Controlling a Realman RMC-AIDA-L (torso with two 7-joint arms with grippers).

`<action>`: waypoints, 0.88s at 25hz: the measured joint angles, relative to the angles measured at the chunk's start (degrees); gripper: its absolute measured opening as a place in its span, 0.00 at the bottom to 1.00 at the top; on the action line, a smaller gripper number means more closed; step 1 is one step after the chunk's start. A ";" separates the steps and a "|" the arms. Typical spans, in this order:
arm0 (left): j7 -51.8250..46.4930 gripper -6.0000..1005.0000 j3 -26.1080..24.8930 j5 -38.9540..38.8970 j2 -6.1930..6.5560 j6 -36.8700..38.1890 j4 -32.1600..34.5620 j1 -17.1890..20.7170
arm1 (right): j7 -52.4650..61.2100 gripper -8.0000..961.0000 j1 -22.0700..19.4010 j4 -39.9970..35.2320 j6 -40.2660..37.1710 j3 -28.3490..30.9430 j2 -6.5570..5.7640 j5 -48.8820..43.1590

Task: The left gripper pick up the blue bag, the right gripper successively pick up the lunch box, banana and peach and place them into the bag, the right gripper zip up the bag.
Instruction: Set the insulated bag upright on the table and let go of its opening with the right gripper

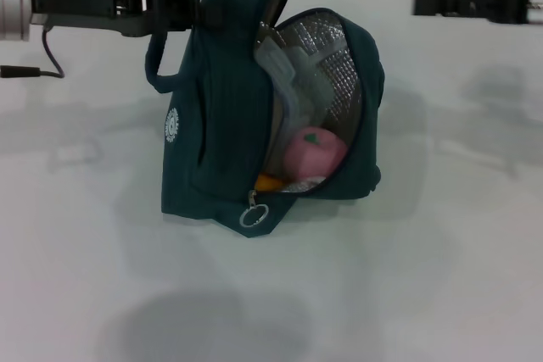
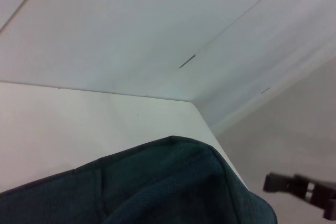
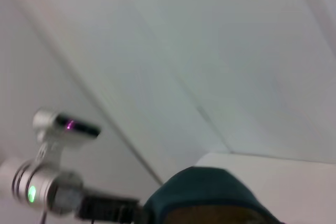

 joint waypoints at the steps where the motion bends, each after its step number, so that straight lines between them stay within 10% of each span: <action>1: 0.00 0.04 0.00 -0.05 -0.05 0.02 0.00 0.00 | 0.28 0.83 -0.91 1.50 -0.16 0.84 -0.01 0.49; 12: 0.00 0.04 0.00 -0.17 -0.57 0.17 0.00 -0.16 | -4.69 0.91 -1.01 25.43 1.91 1.09 0.42 4.75; 22: -0.01 0.04 0.11 -0.17 -1.06 0.78 0.00 -0.59 | -7.42 0.90 2.95 32.13 6.85 1.03 0.97 5.09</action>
